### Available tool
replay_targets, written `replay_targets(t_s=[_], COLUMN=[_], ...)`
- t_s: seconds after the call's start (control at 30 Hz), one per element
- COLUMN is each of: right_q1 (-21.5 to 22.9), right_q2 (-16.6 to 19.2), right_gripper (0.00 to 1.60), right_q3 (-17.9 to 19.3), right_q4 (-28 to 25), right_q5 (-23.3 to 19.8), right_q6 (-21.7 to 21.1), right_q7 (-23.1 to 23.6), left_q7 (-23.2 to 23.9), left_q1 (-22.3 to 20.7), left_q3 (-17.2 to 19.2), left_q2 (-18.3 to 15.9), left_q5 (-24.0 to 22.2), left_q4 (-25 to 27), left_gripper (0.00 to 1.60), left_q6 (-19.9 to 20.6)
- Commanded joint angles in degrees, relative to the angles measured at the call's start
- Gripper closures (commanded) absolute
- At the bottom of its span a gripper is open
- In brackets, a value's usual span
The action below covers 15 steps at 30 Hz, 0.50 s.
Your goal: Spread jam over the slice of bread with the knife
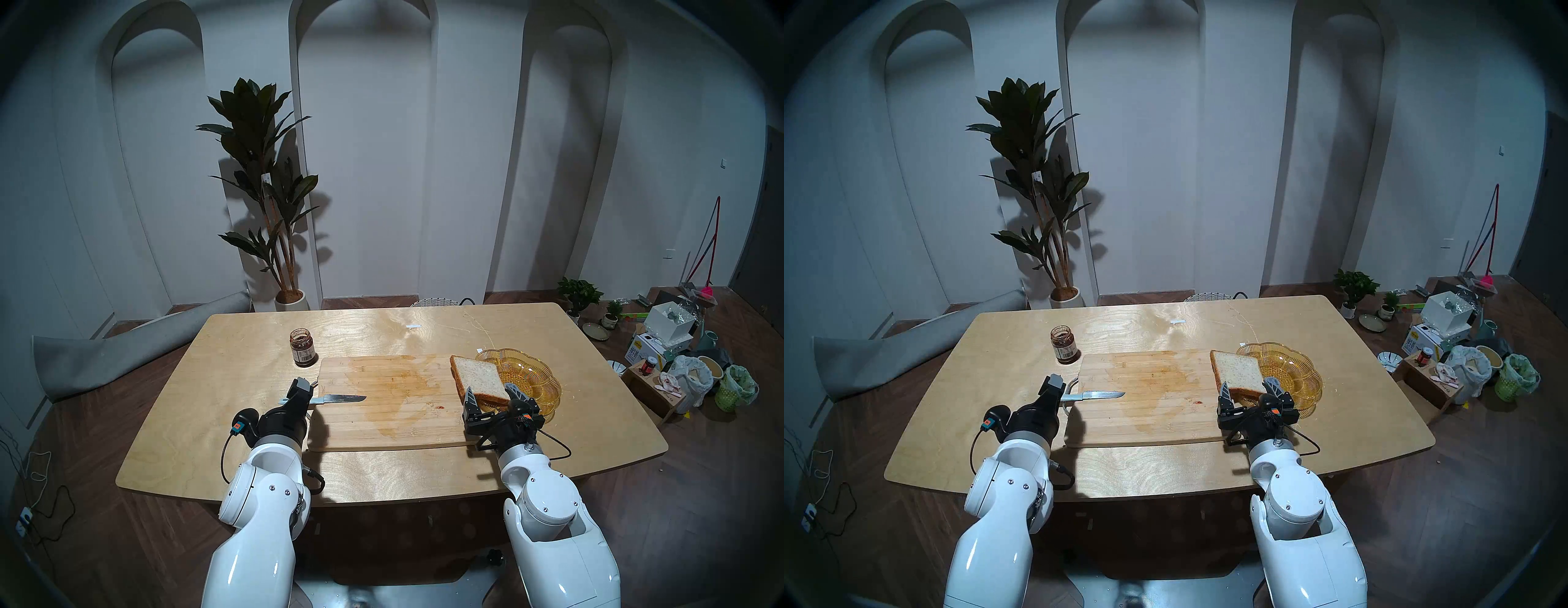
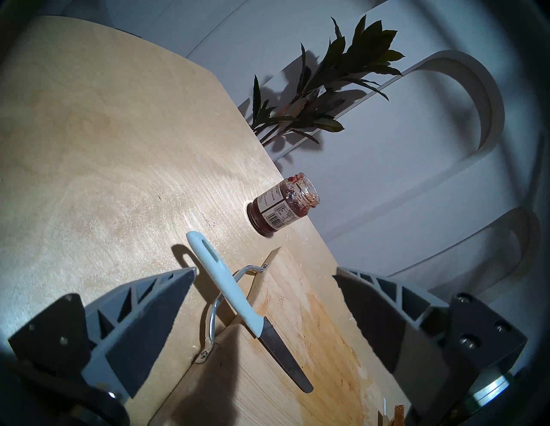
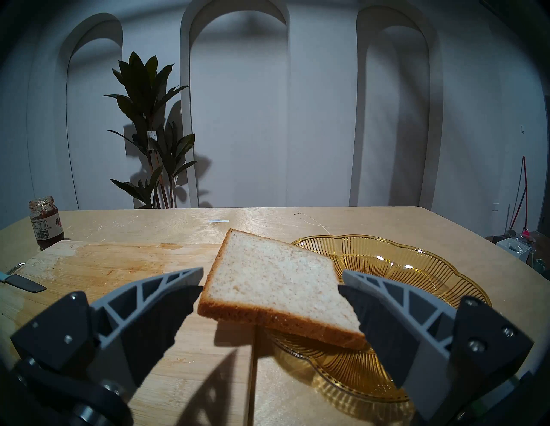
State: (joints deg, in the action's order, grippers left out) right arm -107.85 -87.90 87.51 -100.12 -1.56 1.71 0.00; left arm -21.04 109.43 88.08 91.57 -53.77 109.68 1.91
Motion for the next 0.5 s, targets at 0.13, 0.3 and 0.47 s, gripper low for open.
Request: replay_targets(t_s=[0.13, 0.3, 0.47], right_q1=[0.11, 0.11, 0.12], right_q2=[-0.12, -0.11, -0.10], right_gripper=[0.00, 0.00, 0.00], right_q3=[-0.04, -0.05, -0.05], right_q4=[-1.35, -1.35, -1.34], right_q5=[-0.05, -0.05, -0.06], right_q6=[0.64, 0.65, 0.64], right_q7=[-0.05, -0.06, -0.06], left_q7=[-1.02, -1.83, -0.78], left_q1=[-1.98, -2.97, -3.99], left_q3=[-1.10, -0.73, 0.21], left_q2=[-0.33, -0.17, 0.15], left_q5=[2.69, 0.55, -2.83], left_q4=[0.17, -1.33, -3.07], left_gripper=[0.00, 0.00, 0.00], left_q6=[-1.12, -0.71, -1.89])
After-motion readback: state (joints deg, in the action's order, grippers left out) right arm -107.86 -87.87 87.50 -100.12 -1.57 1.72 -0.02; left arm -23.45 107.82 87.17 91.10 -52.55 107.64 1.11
